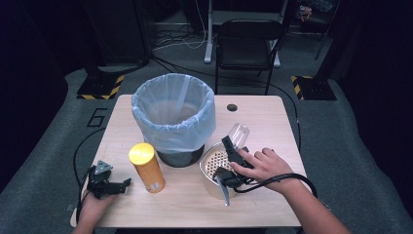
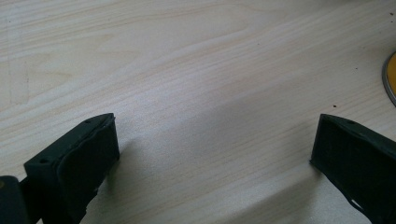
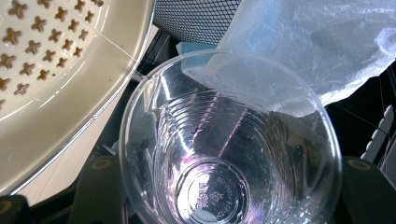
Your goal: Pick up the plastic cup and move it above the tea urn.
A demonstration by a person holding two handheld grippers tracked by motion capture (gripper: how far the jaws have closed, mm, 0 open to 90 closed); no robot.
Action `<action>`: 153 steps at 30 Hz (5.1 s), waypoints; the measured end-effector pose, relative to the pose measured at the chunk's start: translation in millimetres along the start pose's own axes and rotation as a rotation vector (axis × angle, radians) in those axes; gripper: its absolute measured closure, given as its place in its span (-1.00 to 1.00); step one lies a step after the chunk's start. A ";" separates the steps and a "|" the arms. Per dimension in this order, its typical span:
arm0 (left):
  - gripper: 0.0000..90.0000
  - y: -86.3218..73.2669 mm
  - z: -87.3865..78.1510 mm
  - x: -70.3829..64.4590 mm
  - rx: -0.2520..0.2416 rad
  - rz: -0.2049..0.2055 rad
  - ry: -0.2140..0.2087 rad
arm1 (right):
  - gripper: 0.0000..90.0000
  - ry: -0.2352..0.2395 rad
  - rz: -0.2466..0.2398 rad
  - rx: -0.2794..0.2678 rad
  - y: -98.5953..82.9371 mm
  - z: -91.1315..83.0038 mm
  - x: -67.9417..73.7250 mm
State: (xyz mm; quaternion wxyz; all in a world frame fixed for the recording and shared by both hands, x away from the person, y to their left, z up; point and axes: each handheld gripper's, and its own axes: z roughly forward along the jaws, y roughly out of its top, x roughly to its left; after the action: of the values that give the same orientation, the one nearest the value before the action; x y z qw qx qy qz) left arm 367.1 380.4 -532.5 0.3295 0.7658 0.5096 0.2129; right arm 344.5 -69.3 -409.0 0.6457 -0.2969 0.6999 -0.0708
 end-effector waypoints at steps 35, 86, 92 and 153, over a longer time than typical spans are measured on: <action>-0.99 0.0 0.0 0.0 0.000 0.000 0.000 | -0.18 -0.150 1.416 -0.204 -41.7 0.5 -16.6; -0.99 0.0 0.0 0.0 0.000 0.001 0.000 | -0.21 0.199 1.816 -0.562 -103.4 49.9 -161.0; -0.99 0.1 0.2 0.1 -0.001 0.002 -0.001 | -0.21 0.262 1.799 -0.568 -92.4 72.4 -172.6; -0.93 18.5 -24.8 -9.9 -0.082 -0.058 -0.107 | -0.55 0.428 1.831 -0.467 -95.1 62.9 -124.3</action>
State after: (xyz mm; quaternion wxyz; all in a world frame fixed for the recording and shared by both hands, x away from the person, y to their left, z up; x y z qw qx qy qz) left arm 358.7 373.5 -501.9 0.3934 0.7467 0.5043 0.1828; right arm 433.6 -65.8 -265.8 0.2345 0.2616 0.7594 0.5477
